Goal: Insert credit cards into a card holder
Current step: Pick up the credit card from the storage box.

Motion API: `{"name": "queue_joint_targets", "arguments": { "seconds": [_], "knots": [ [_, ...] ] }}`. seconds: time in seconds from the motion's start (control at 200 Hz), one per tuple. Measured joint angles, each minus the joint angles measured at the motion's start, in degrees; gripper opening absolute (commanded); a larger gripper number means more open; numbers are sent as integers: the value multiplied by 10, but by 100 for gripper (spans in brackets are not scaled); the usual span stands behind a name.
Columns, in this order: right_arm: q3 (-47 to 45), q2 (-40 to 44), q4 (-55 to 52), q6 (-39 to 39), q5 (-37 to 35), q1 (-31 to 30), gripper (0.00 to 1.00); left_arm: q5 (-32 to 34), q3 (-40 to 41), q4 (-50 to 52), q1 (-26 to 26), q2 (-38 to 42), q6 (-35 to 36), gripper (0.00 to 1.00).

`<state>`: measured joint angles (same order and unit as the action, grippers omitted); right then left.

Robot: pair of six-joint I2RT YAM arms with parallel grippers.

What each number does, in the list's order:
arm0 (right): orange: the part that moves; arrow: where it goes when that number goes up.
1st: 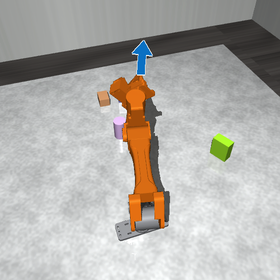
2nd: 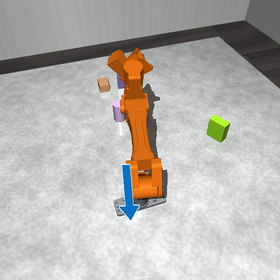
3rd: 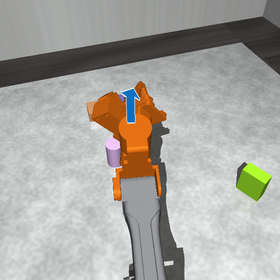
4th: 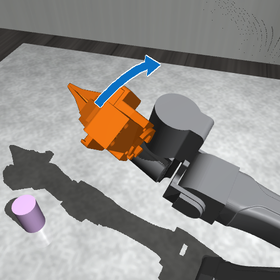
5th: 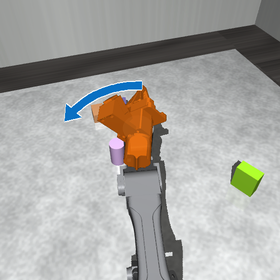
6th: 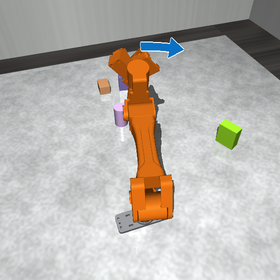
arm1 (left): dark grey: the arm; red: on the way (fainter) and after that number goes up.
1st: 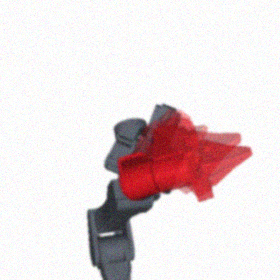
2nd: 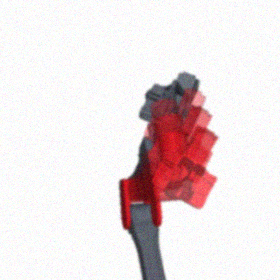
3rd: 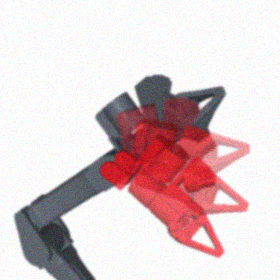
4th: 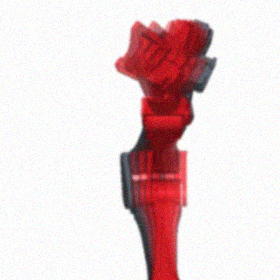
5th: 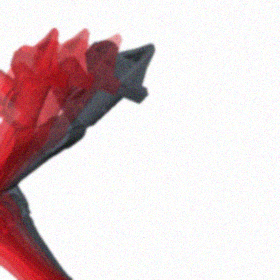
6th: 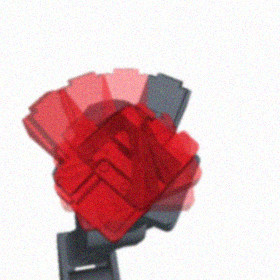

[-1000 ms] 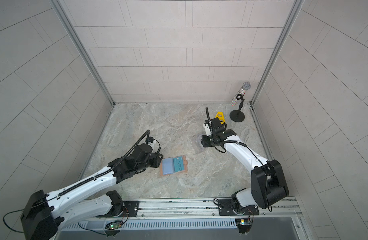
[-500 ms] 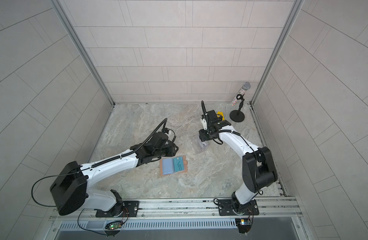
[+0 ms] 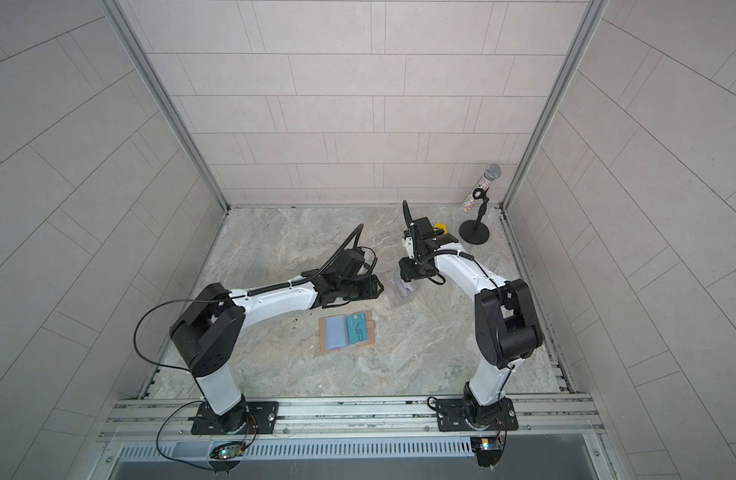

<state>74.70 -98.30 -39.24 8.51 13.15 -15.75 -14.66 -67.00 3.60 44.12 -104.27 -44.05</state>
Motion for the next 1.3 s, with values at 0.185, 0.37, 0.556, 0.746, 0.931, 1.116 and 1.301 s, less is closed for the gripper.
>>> {"name": "queue_joint_targets", "arguments": {
  "seconds": [0.185,0.37,0.556,0.746,0.931,1.116,1.301],
  "knots": [
    [4,-17,-2,-5,7,5,58,-16,-40,3,-1,-47,-12,60],
    [13,-35,-5,-8,12,5,58,-22,-71,14,-4,-74,-16,62],
    [19,-40,-7,-9,12,6,58,-32,-99,26,-7,-103,-16,62],
    [19,-43,-10,-9,12,8,58,-34,-115,40,-10,-122,-16,63],
    [22,-52,-11,-10,12,8,58,-35,-132,47,-10,-137,-16,64],
    [23,-67,-13,-10,12,8,58,-36,-144,54,-10,-148,-16,64],
    [23,-69,-13,-10,9,9,58,-35,-153,64,-13,-164,-16,64]
  ]
}}
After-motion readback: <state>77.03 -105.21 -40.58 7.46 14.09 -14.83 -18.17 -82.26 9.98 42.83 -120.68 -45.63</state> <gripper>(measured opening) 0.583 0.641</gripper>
